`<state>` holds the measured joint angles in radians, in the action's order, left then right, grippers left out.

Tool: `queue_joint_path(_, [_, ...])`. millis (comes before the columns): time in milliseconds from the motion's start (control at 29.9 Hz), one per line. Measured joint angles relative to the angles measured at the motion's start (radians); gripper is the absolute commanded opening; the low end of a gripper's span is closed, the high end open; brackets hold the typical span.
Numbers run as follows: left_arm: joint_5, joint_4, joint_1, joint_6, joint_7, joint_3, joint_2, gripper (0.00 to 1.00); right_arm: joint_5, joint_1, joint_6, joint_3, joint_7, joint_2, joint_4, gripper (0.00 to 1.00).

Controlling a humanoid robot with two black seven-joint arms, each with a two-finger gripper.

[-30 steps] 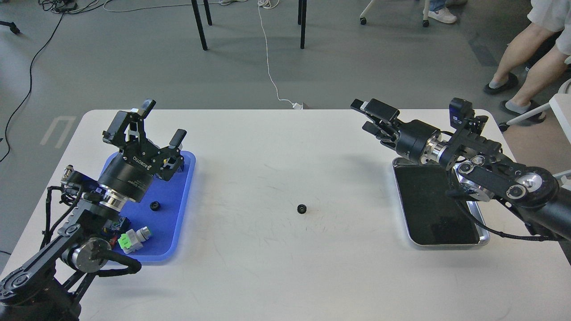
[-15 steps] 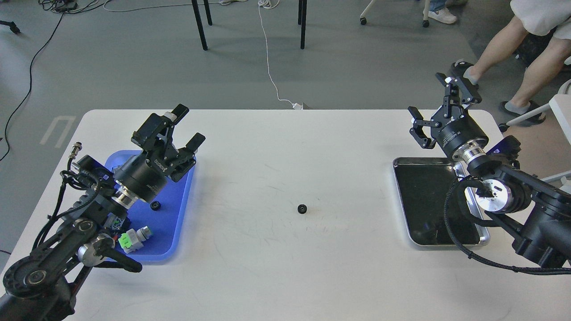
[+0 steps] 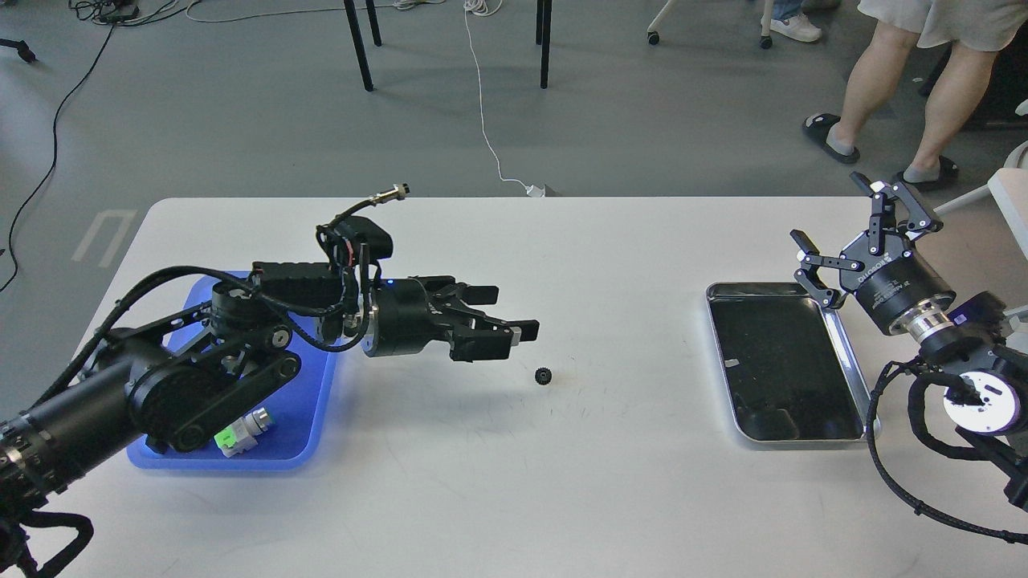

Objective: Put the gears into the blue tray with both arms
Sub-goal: 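Reach the left gripper to the gear and grasp it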

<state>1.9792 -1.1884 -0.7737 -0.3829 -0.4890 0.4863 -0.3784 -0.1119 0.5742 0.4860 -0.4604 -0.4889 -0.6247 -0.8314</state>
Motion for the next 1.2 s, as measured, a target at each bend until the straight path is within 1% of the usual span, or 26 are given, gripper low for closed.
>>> queue_joint_path(100, [0.063,0.058,-0.135,0.012,0.0,-0.154,0.054,0.98,0.0,-0.013,0.002,0.0,0.0,-0.02,-0.002,0.98])
queue_joint_path(167, [0.109,0.104,-0.207,0.016,0.0,-0.233,0.102,0.97,0.0,-0.022,0.003,0.0,0.0,-0.025,-0.002,0.98])
queue_joint_path(368, [0.199,0.249,-0.315,0.018,0.0,-0.366,0.235,0.96,-0.001,-0.031,0.003,0.0,0.0,-0.03,-0.003,0.98])
queue_joint_path(569, [0.203,0.339,-0.344,0.019,0.0,-0.475,0.321,0.95,-0.001,-0.031,0.003,0.0,0.0,-0.03,-0.003,0.98])
queue_joint_path(736, [0.203,0.399,-0.345,0.019,0.0,-0.521,0.351,0.93,0.0,-0.031,0.003,0.001,0.0,-0.03,-0.002,0.98])
queue_joint_path(903, [0.203,0.423,-0.336,0.019,0.0,-0.533,0.354,0.84,0.0,-0.031,0.003,0.001,0.0,-0.03,-0.002,0.98])
queue_joint_path(970, [0.203,0.427,-0.334,0.019,0.0,-0.538,0.354,0.79,0.0,-0.031,0.003,0.002,0.0,-0.03,-0.001,0.98])
queue_joint_path(1137, [0.203,0.429,-0.322,0.019,0.0,-0.541,0.355,0.76,0.0,-0.031,0.003,0.002,0.0,-0.029,-0.001,0.98])
queue_joint_path(1204, [0.203,0.429,-0.314,0.019,0.0,-0.542,0.356,0.71,0.0,-0.031,0.003,0.002,0.0,-0.029,0.0,0.98])
